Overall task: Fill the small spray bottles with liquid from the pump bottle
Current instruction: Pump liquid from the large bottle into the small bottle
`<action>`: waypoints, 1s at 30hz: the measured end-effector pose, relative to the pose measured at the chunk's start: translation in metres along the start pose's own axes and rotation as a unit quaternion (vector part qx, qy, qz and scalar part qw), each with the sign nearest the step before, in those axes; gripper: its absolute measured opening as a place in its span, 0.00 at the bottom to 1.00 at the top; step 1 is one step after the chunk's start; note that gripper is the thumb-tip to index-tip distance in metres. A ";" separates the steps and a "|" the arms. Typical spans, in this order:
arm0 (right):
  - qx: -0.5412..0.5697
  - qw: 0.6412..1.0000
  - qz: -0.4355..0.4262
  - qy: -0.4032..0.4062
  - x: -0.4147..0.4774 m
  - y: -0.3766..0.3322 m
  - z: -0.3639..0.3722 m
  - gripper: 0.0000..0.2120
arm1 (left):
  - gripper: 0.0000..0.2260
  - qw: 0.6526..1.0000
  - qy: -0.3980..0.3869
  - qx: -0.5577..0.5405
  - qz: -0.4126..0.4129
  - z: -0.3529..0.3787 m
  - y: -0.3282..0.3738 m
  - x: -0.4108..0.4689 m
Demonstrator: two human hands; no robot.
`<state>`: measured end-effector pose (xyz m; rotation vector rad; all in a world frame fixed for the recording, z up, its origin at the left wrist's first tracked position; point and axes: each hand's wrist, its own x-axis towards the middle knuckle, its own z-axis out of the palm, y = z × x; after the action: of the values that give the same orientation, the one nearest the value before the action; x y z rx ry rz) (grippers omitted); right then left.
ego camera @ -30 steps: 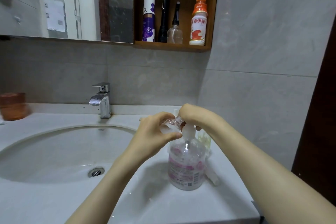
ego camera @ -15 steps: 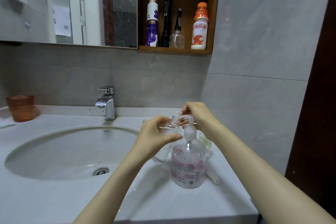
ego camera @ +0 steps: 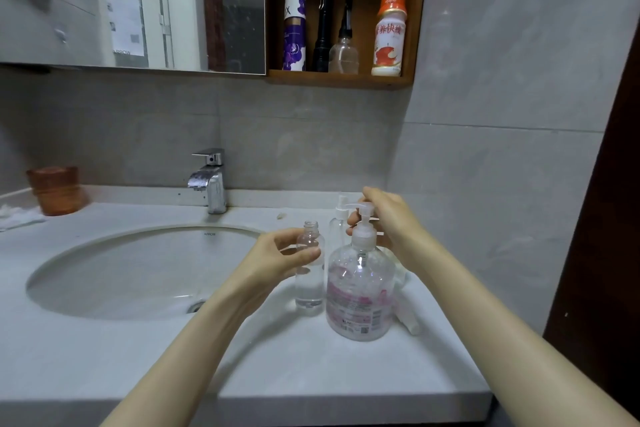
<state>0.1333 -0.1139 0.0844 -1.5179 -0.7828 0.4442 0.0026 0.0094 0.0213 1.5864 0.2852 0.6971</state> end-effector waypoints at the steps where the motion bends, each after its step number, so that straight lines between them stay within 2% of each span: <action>1: -0.001 1.000 -0.002 -0.002 0.000 0.000 0.000 0.13 | 0.10 1.000 -0.005 -0.001 -0.005 -0.001 -0.002 -0.001; 10: -0.023 1.000 -0.016 -0.010 -0.007 -0.002 -0.002 0.14 | 0.16 0.993 -0.094 -0.069 -0.033 -0.010 -0.006 -0.007; 13: -0.027 0.999 -0.014 -0.011 -0.007 -0.002 -0.002 0.12 | 0.14 0.993 -0.104 -0.044 -0.036 -0.008 -0.004 -0.011; 17: -0.042 0.999 -0.027 -0.002 -0.004 -0.009 -0.001 0.10 | 0.22 0.995 -0.046 0.084 -0.004 0.006 -0.009 -0.012; 20: -0.072 0.997 -0.042 0.002 -0.005 -0.016 0.001 0.10 | 0.22 0.996 0.024 0.084 0.016 0.009 -0.014 -0.012; 23: -0.068 0.997 -0.041 -0.010 -0.008 -0.017 0.003 0.11 | 0.16 0.993 0.079 0.082 0.022 0.007 -0.012 -0.014; 26: -0.039 0.999 -0.031 -0.016 -0.011 -0.018 0.005 0.08 | 0.16 0.987 0.085 0.111 0.077 0.008 0.006 -0.015; 30: -0.013 1.000 -0.024 -0.012 -0.012 -0.020 0.008 0.05 | 0.16 0.954 0.076 0.245 0.156 0.017 0.039 -0.014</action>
<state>0.1156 -0.1176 0.1005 -1.5173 -0.8447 0.4193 -0.0063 -0.0182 0.0549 2.0813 0.3437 1.0543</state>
